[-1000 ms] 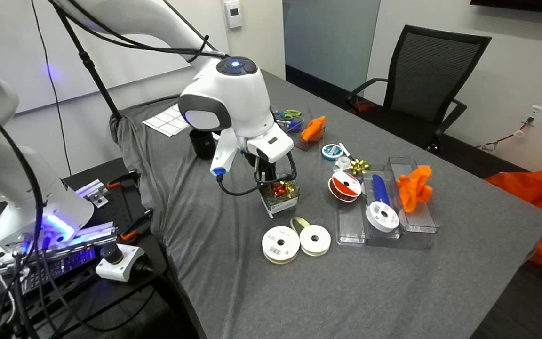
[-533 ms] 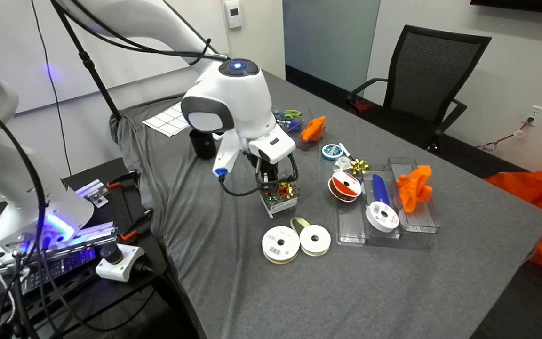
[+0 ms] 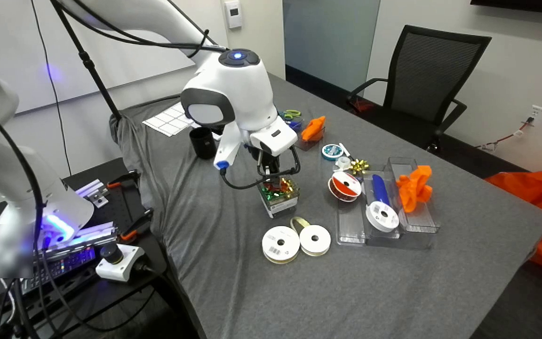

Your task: Move the decoration to the clear object on the left

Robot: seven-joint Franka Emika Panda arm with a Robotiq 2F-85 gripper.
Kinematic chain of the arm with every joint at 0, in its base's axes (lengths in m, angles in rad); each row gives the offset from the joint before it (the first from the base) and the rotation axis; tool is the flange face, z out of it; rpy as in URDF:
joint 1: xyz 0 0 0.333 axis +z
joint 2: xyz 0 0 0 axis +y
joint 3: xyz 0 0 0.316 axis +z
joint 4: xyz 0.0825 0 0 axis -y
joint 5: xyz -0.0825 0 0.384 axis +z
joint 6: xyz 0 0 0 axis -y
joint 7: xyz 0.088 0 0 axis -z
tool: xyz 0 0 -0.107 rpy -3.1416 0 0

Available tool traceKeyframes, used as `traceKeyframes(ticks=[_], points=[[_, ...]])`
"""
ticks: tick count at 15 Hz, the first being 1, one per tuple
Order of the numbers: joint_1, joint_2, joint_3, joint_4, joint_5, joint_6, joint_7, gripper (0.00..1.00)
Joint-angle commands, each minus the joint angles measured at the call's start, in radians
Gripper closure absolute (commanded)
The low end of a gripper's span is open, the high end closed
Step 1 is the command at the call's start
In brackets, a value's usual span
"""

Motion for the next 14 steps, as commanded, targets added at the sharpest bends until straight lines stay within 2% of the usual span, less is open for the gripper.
traceKeyframes(ticks=[1,4,9,11,12,14], points=[[-0.019,-0.085,0.012,0.018,-0.012,-0.146,0.023,1.00],[0.000,-0.139,0.012,0.035,0.013,-0.244,0.058,1.00],[0.051,-0.200,0.068,0.040,0.157,-0.313,0.105,1.00],[0.075,-0.207,0.087,0.050,0.210,-0.321,0.127,1.00],[0.072,-0.190,0.068,0.046,0.175,-0.288,0.105,0.99],[0.094,-0.196,0.080,0.048,0.188,-0.289,0.132,0.99]])
